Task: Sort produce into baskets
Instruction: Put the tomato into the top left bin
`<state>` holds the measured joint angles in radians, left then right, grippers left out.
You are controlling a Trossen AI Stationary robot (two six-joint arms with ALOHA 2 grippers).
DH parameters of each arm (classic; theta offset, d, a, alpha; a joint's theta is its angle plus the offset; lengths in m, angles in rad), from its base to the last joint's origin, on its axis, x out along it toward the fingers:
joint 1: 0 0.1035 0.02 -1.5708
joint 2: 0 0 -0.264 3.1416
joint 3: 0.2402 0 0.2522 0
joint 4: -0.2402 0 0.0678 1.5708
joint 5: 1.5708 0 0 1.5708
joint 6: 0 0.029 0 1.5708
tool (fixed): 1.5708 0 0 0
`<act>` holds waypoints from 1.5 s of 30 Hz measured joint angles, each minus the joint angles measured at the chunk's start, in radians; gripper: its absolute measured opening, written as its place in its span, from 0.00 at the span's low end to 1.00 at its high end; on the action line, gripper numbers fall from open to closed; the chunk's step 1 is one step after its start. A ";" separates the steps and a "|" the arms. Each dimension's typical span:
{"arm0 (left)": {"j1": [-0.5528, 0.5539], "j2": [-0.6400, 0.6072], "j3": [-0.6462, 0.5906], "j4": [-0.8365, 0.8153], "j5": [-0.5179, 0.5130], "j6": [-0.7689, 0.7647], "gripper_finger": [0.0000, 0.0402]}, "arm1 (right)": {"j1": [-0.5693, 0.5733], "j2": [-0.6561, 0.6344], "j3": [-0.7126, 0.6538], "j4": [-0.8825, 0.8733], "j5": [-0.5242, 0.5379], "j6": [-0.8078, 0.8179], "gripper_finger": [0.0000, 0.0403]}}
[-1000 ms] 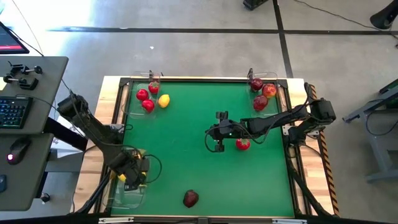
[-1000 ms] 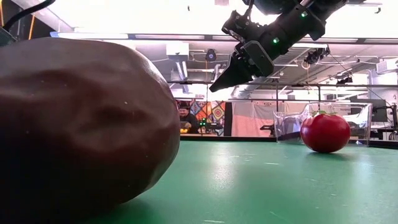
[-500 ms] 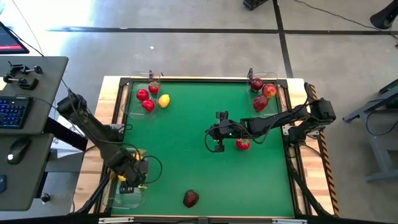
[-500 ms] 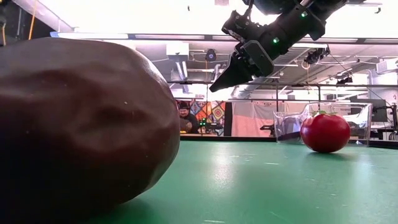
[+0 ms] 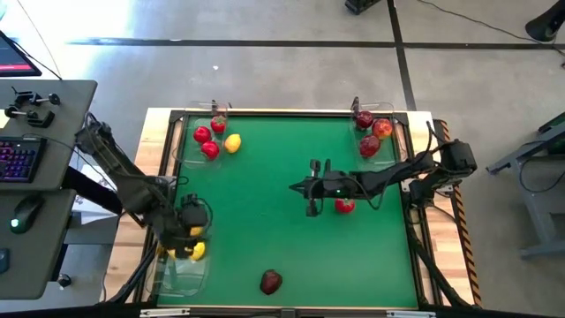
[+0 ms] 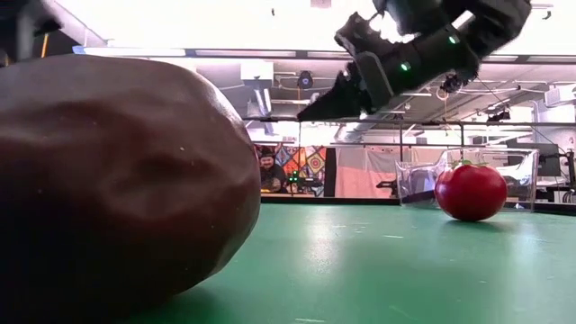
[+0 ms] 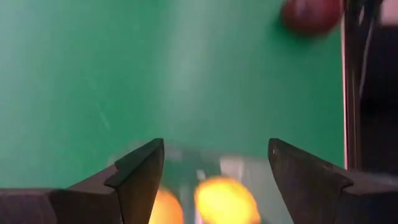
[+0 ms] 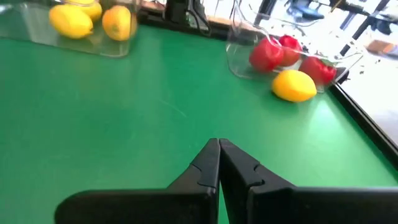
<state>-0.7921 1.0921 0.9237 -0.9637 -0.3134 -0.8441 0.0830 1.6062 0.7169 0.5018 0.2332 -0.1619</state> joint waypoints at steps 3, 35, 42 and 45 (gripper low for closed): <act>0.010 -0.047 0.000 0.030 -0.092 0.044 0.69 | 0.000 -0.005 -0.071 0.104 0.000 0.006 0.00; 0.449 0.248 0.000 0.389 -0.302 0.666 0.52 | 0.140 -0.357 -0.141 -0.327 -0.021 0.277 0.00; 0.618 0.310 -0.033 0.549 -0.197 0.789 0.23 | 0.135 -0.357 -0.141 -0.355 0.040 0.334 0.00; 0.666 0.309 -0.075 0.684 -0.132 0.841 0.12 | 0.136 -0.359 -0.140 -0.430 0.072 0.390 0.02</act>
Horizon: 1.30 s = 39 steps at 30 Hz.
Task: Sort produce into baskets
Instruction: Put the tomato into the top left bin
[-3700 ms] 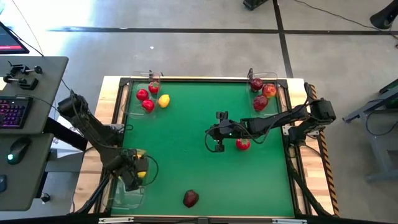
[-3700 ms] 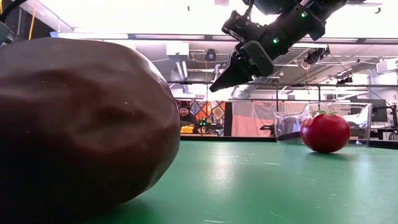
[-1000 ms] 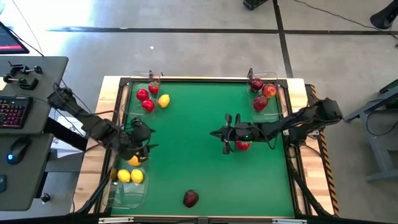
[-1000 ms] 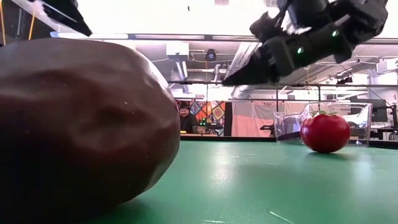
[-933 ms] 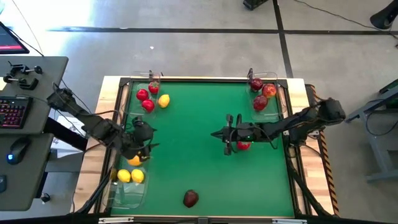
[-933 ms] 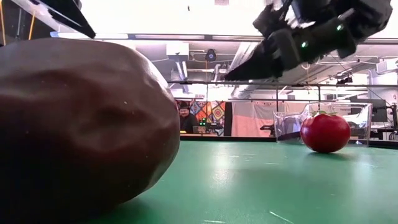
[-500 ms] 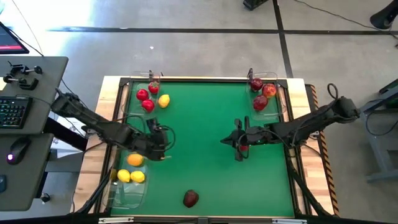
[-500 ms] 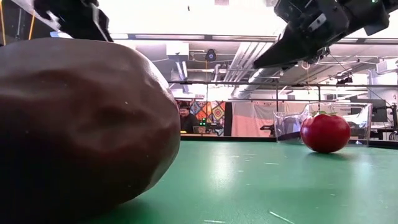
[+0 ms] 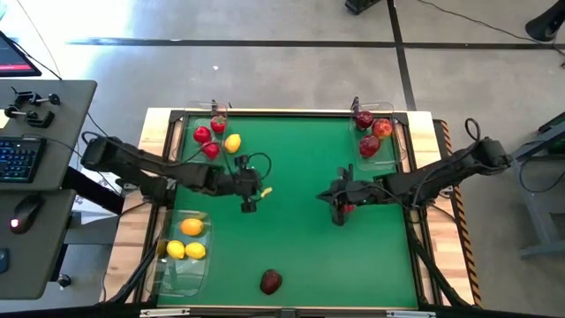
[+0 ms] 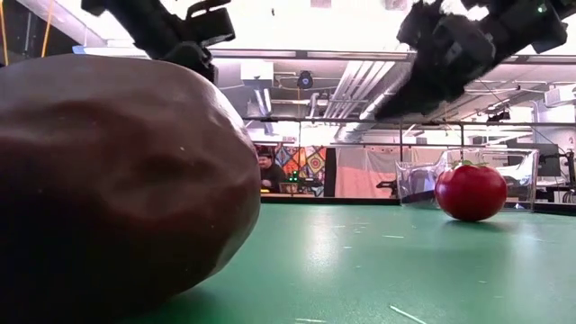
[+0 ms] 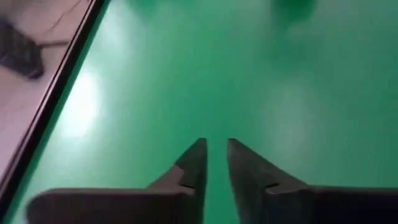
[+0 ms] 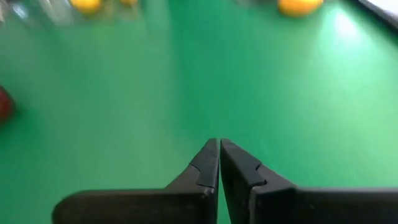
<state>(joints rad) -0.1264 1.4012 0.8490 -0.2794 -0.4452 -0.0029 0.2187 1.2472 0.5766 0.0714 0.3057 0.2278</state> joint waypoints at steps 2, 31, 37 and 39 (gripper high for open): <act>0.027 0.000 -0.036 0.102 0.048 0.033 0.06 | 0.000 -0.005 0.000 -0.073 0.000 0.038 0.03; 0.065 0.000 -0.277 0.712 0.234 0.138 0.00 | 0.110 0.015 0.226 -0.863 -0.018 0.283 0.41; 0.068 0.000 -0.277 0.736 0.234 0.143 0.00 | 0.133 0.056 0.226 -0.858 -0.017 0.236 0.28; 0.068 0.000 -0.277 0.744 0.234 0.147 0.00 | 0.132 0.064 0.226 -0.858 -0.017 0.235 0.24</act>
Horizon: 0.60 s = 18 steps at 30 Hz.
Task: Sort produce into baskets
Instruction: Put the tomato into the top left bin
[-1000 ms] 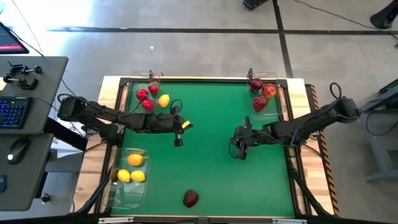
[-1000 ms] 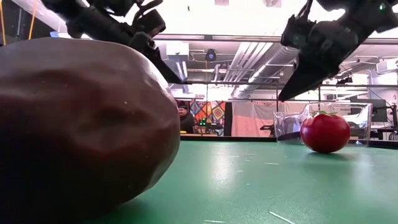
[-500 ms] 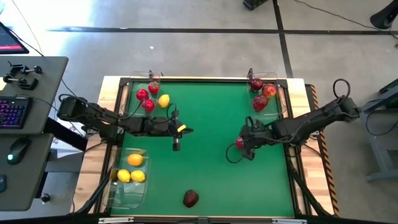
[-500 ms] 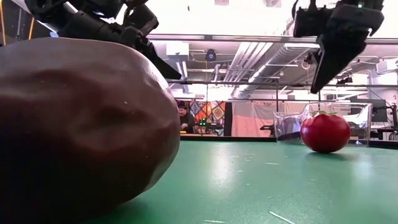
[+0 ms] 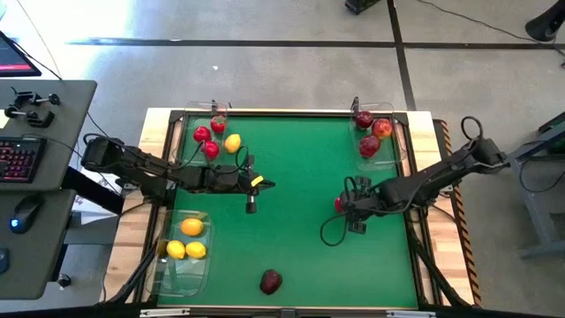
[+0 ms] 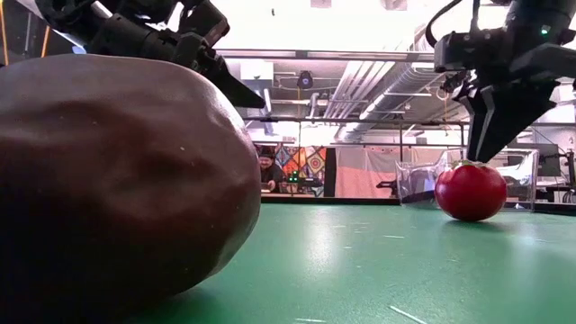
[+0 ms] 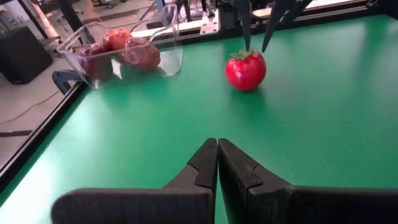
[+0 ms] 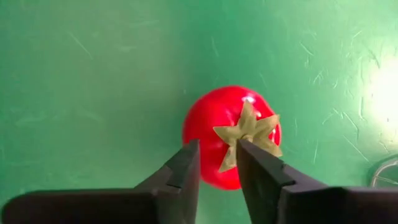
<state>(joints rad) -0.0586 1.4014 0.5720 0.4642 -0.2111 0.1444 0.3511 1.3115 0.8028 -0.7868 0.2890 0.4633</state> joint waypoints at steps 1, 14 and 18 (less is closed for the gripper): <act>0.000 0.000 0.000 0.002 0.000 0.000 0.00 | 0.000 0.006 0.000 0.000 0.000 0.000 0.22; 0.000 0.000 0.000 0.001 0.000 -0.002 0.00 | -0.004 0.065 0.000 -0.015 0.097 -0.027 0.10; 0.000 0.000 0.000 0.001 0.000 -0.002 0.00 | -0.004 0.065 0.000 -0.015 0.103 -0.048 0.01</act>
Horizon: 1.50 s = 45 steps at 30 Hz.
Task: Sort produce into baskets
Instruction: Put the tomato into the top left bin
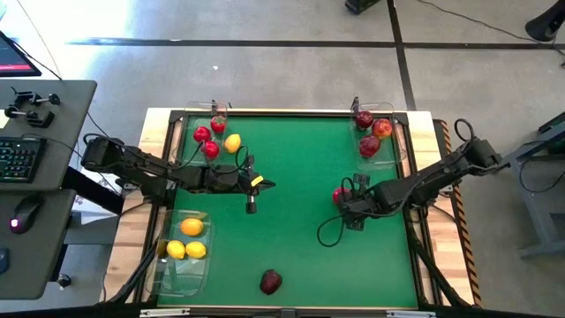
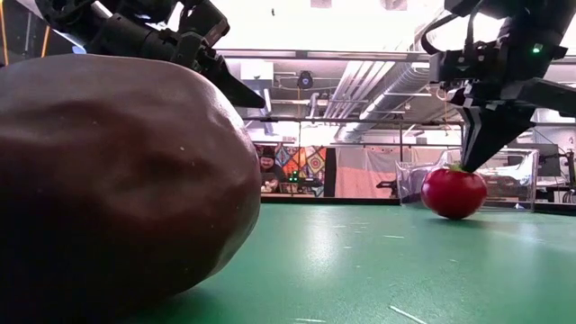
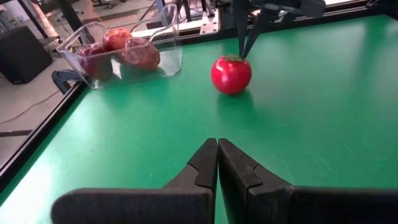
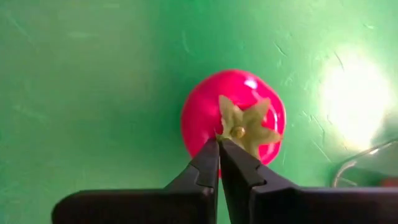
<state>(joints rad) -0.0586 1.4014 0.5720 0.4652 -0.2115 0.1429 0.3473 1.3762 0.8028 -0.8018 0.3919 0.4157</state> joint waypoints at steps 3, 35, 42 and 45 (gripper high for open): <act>0.000 0.000 0.000 0.000 0.000 0.000 0.00 | 0.000 0.000 0.005 0.018 -0.014 -0.006 0.01; 0.000 0.000 0.001 0.000 0.000 -0.001 0.00 | 0.177 0.044 0.136 0.079 -0.232 0.347 0.69; 0.000 0.000 0.001 0.000 0.000 -0.008 0.00 | 0.284 0.106 0.289 -0.087 -0.052 0.342 0.69; 0.000 0.000 0.001 -0.001 0.000 -0.008 0.00 | 0.330 0.155 0.320 -0.105 0.000 0.321 0.69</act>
<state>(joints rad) -0.0586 1.4014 0.5728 0.4641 -0.2115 0.1349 0.6775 1.5313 1.1229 -0.9064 0.3923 0.7366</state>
